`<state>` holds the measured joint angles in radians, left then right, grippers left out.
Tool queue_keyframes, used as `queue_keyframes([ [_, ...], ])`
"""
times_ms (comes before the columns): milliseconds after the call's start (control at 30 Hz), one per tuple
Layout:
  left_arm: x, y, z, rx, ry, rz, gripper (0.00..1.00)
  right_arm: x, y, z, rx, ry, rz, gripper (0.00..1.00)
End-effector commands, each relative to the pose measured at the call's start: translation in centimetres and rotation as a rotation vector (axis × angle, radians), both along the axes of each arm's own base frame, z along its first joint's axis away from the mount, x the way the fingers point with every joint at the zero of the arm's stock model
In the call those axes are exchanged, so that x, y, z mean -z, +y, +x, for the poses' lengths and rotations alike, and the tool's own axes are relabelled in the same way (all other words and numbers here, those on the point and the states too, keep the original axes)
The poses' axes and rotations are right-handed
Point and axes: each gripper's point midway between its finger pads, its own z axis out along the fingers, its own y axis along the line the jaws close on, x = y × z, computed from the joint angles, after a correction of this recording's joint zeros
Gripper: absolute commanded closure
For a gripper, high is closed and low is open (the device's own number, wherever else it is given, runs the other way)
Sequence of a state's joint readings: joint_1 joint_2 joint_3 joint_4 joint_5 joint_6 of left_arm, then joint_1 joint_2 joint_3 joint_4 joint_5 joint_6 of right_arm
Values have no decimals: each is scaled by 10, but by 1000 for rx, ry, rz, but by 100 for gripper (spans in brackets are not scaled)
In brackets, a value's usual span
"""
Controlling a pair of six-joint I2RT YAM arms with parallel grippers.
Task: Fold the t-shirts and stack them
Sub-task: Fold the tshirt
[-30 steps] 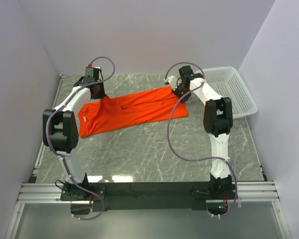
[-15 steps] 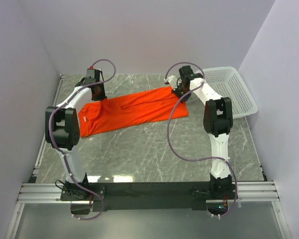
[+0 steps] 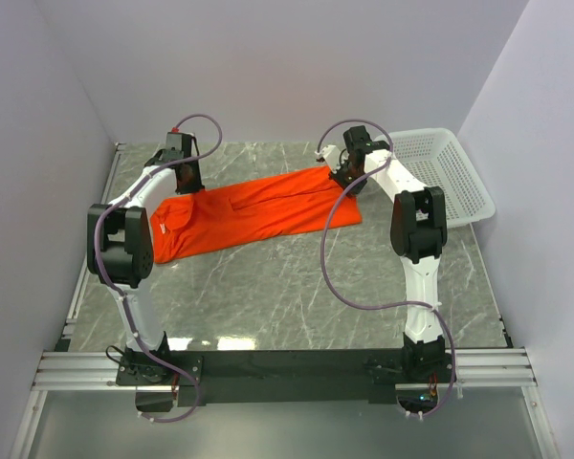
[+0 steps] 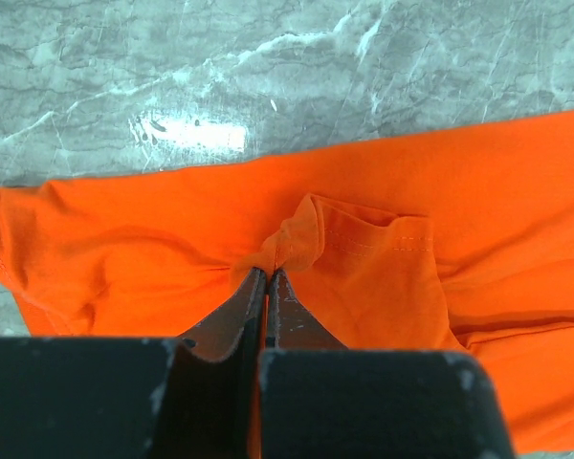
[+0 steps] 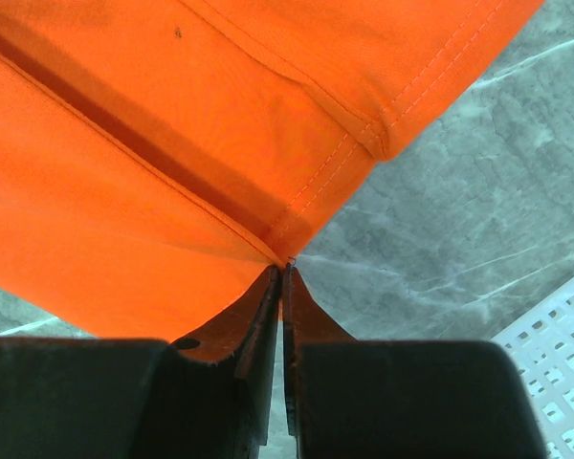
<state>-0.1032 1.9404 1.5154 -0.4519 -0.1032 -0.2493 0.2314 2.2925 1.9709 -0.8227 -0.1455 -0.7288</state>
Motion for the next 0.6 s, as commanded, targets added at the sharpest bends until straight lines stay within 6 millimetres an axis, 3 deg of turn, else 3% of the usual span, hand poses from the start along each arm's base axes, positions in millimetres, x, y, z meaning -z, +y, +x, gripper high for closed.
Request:
queue_keyframes([
  [0, -23, 3, 17, -6, -76, 4, 99, -8, 1, 7, 10, -43, -7, 89],
  [167, -20, 2, 19, -6, -70, 2, 99, -8, 0, 7, 12, -43, -8, 86],
  [233, -17, 2, 19, -7, -59, 2, 94, -8, 1, 8, 16, -44, -6, 83],
  [267, -19, 2, 20, -14, -63, 1, 88, -10, 0, 8, 18, -46, -3, 77],
  [300, -19, 4, 21, -27, -61, 6, 72, -11, 2, 7, 19, -46, 2, 73],
  [400, -33, 14, 21, -84, -84, 24, 56, -22, 3, 7, 23, -67, 22, 65],
  [567, -74, 28, 13, -168, -166, 32, 44, -44, 6, 4, 25, -109, 55, 59],
])
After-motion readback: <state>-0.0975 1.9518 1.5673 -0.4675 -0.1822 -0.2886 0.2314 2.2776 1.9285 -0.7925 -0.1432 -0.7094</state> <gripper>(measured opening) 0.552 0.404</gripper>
